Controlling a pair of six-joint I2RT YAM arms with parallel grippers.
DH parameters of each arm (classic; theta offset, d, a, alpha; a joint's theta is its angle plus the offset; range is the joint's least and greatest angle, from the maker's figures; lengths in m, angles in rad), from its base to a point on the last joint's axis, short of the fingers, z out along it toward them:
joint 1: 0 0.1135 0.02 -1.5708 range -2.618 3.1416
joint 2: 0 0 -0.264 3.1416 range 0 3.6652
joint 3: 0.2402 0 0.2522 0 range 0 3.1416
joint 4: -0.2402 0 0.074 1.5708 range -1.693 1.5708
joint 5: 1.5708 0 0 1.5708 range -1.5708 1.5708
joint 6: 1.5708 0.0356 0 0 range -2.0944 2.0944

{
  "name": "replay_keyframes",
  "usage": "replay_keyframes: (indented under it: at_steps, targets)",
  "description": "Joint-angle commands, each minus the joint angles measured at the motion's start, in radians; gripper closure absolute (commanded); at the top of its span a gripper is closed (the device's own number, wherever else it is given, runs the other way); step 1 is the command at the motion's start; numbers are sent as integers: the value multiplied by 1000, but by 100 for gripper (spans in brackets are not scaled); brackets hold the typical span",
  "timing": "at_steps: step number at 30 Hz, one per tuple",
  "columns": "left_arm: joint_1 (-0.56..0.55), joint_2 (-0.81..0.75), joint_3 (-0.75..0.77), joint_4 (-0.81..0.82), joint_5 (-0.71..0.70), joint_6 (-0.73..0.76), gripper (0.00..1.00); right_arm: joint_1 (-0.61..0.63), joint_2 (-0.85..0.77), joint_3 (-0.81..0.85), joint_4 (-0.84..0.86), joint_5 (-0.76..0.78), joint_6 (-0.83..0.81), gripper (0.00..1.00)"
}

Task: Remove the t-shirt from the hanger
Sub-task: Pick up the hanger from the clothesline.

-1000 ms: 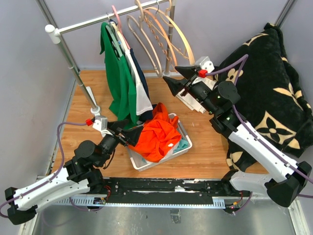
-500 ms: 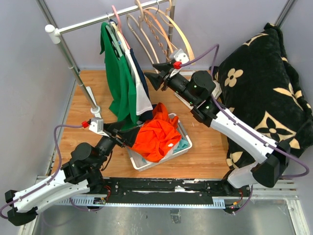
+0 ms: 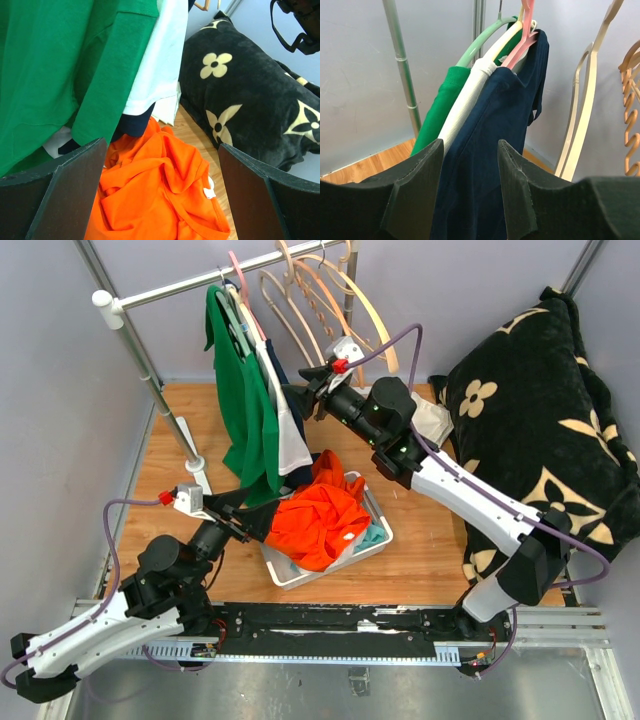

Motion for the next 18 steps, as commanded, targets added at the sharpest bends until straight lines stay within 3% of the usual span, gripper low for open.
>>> replay_keyframes:
  at_steps: [1, 18]
  targets:
    - [-8, -30, -6, -14, -30, -4, 2, 20, 19, 48, 39, 40, 21, 52]
    - [-7, -58, -7, -30, -44, 1, 2, 28, 96, 127, -23, 131, 19, 52]
